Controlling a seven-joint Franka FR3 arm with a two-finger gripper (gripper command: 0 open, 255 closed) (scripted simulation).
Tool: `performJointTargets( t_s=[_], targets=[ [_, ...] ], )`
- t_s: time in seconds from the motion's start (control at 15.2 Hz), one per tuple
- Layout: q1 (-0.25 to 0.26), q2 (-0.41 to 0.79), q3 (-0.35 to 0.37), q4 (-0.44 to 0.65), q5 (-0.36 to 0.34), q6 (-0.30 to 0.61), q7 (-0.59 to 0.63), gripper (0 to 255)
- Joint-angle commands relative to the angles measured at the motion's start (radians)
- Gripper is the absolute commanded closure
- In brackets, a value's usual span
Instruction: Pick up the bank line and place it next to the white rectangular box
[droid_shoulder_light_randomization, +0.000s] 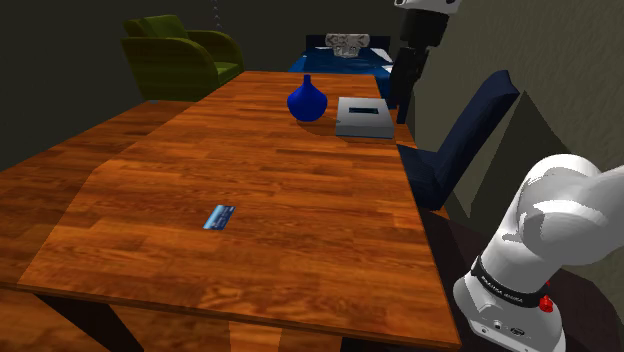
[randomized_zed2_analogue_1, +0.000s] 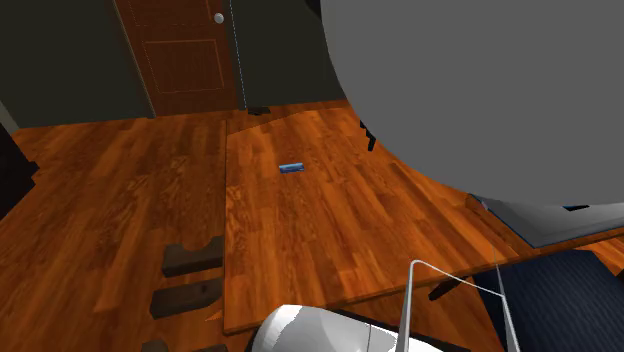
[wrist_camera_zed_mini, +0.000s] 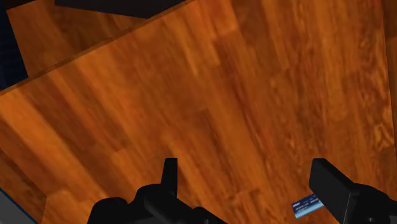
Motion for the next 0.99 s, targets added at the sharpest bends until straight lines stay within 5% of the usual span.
performJointTargets(
  t_s=[0.0,0.92],
  targets=[
    [0.0,0.0,0.0,0.0,0.0,0.0,0.0,0],
    [0.164,0.609,0.071,0.413,-0.205,0.096,-0.429,0]
  ],
)
